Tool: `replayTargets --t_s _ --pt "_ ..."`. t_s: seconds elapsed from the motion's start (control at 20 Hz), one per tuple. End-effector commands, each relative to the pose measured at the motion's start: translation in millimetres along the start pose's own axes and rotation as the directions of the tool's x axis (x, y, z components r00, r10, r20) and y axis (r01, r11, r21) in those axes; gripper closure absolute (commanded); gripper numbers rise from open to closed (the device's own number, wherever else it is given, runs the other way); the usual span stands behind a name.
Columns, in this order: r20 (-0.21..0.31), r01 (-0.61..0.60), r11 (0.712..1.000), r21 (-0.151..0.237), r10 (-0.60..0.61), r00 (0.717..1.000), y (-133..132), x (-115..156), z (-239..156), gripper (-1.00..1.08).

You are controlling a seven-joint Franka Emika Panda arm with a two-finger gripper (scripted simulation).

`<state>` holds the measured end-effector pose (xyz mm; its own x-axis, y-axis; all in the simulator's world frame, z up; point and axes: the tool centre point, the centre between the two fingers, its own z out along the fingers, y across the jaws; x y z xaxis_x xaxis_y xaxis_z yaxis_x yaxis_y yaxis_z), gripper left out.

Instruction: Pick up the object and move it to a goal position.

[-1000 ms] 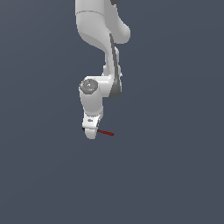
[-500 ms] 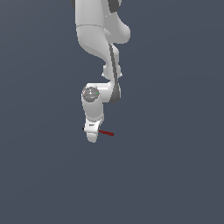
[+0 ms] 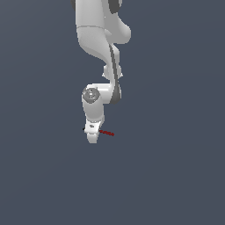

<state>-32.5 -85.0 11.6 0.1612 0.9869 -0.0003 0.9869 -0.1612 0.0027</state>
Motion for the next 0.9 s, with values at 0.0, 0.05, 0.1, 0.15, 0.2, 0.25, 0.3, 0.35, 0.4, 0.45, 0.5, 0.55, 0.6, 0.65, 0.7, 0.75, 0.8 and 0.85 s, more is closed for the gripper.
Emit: replayTargets --t_s 0.0,0.05,0.1,0.15,0.2,0.25,0.3,0.35,0.4,0.45,0.5,0.55,0.6,0.65,0.7,0.75,0.8,0.85 --pt "0.0 0.0 1.0 0.003 0.0 1.0 -1 0 1 1.08" --pt "0.0 0.0 1.0 0.003 0.0 1.0 -1 0 1 1.08" --pt "0.0 0.0 1.0 -0.001 0.0 1.0 0 0 -1 1.08" --pt "0.0 0.0 1.0 -0.001 0.0 1.0 1 0 -1 1.08" --pt "0.0 0.0 1.0 -0.001 0.0 1.0 1 0 -2 1.08" --pt "0.0 0.0 1.0 -0.001 0.0 1.0 1 0 -3 1.08" --pt "0.0 0.0 1.0 -0.001 0.0 1.0 1 0 -5 1.08" --pt "0.0 0.0 1.0 -0.001 0.0 1.0 1 0 -8 1.08" --pt "0.0 0.0 1.0 -0.001 0.0 1.0 1 0 -11 1.08" --pt "0.0 0.0 1.0 -0.001 0.0 1.0 2 0 -15 1.08" --pt "0.0 0.0 1.0 -0.001 0.0 1.0 2 0 -20 1.08" --pt "0.0 0.0 1.0 -0.001 0.0 1.0 3 0 -25 1.08" --pt "0.0 0.0 1.0 -0.001 0.0 1.0 3 0 -31 1.08" --pt "0.0 0.0 1.0 -0.001 0.0 1.0 4 0 -38 1.08" --pt "0.0 0.0 1.0 -0.001 0.0 1.0 5 0 -45 1.08" --pt "0.0 0.001 1.0 -0.001 -0.001 1.0 5 1 -52 1.08" --pt "0.0 0.001 1.0 -0.001 -0.001 1.0 6 1 -61 1.08" --pt "0.0 0.001 1.0 -0.001 -0.001 1.0 7 1 -69 1.08"
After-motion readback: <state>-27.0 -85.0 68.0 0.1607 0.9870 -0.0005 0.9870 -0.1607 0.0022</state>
